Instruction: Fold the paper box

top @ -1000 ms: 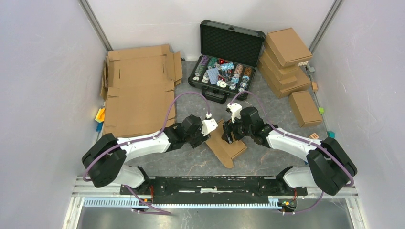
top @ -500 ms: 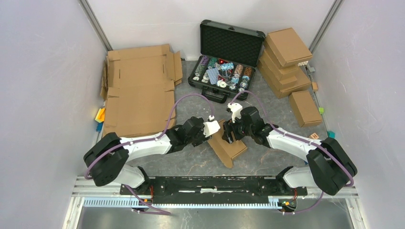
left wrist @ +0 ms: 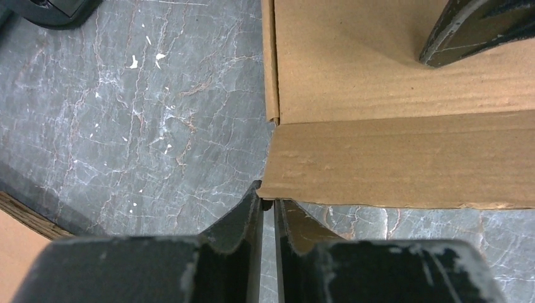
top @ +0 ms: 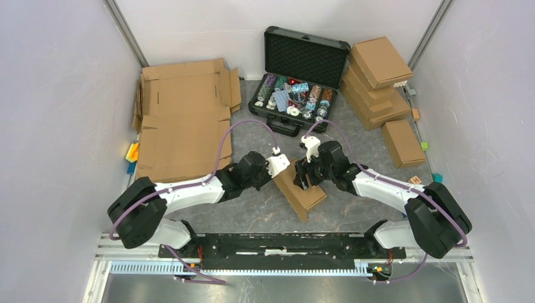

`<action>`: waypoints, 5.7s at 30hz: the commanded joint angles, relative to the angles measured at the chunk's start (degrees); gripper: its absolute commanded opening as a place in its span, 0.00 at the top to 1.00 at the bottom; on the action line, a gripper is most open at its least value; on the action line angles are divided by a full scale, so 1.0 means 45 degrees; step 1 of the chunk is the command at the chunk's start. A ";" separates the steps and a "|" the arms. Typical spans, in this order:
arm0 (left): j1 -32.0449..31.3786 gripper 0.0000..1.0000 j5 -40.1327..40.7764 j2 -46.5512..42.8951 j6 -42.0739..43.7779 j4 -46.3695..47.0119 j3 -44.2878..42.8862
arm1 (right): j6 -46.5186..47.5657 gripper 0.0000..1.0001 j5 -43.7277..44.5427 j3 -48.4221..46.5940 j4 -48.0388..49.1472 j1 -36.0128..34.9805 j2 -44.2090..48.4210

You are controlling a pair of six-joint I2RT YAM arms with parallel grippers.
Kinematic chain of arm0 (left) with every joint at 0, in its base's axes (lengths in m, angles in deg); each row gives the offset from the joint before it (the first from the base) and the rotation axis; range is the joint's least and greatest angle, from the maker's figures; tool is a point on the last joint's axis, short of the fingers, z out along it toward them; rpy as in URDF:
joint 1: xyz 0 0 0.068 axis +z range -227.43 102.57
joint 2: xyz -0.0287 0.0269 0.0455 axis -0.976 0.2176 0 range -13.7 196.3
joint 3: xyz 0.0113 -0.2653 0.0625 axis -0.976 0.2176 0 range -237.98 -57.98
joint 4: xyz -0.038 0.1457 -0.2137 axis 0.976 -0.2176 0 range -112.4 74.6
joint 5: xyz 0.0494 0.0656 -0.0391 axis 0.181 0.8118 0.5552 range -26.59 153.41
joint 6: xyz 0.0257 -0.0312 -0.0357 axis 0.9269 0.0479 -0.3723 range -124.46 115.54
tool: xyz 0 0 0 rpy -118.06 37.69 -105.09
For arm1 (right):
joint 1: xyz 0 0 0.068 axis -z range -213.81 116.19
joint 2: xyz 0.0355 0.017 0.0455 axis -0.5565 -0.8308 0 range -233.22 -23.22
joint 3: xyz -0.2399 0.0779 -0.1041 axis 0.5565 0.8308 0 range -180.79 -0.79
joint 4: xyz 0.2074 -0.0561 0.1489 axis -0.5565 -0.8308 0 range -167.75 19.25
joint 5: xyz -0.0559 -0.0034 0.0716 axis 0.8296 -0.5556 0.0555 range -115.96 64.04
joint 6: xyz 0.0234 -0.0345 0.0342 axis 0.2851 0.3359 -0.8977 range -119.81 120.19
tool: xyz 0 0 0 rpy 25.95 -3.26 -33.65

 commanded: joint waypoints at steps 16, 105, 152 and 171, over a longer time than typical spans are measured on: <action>-0.0048 0.83 0.0475 0.0370 -0.5161 0.4315 0.1460 | 0.0317 0.29 -0.0380 0.0500 -0.0952 0.0490 0.0159; 0.3623 0.63 -0.6586 0.2328 -0.8601 0.4475 0.0972 | 0.0320 0.31 -0.0972 0.0256 -0.1303 0.0818 -0.0180; 0.3711 0.47 -0.5789 -0.0371 -0.8417 0.2347 0.1927 | 0.0567 0.22 -0.0526 0.0109 -0.1564 0.0818 0.0048; 0.3679 0.42 -0.4323 -0.4358 -1.0562 0.0730 0.3961 | -0.0271 0.46 0.2489 0.1276 -0.2552 0.1325 0.3914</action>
